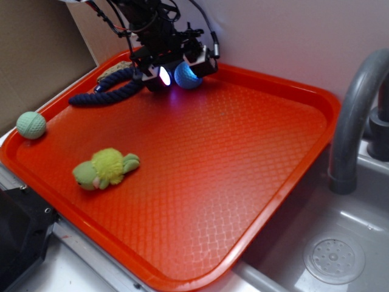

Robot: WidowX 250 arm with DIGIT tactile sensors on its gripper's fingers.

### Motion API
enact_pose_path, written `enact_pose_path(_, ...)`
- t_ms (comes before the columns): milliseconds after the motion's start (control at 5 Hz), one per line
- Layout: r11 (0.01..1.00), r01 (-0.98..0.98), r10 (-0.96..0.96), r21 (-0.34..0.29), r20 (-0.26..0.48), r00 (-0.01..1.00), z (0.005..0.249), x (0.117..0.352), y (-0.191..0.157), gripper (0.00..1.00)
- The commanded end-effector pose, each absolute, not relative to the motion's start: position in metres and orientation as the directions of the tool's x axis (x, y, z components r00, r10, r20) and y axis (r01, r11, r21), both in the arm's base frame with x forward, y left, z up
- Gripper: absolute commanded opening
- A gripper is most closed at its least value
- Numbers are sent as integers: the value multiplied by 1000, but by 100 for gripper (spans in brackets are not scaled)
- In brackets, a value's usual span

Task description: Grab the blue ball.

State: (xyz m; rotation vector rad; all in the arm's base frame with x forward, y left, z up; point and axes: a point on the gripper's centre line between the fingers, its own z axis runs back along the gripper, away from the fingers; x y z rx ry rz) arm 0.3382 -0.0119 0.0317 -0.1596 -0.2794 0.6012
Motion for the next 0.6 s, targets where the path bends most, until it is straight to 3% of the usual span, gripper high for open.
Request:
enact_pose_path(0, 803, -530, 591, -273, 243, 769, 52, 351, -12, 0)
enact_pose_path(200, 819, -491, 557, -297, 203, 805, 52, 350, -17, 0)
enact_pose_path(400, 910, -364, 409, -199, 276, 870, 68, 342, -25, 0)
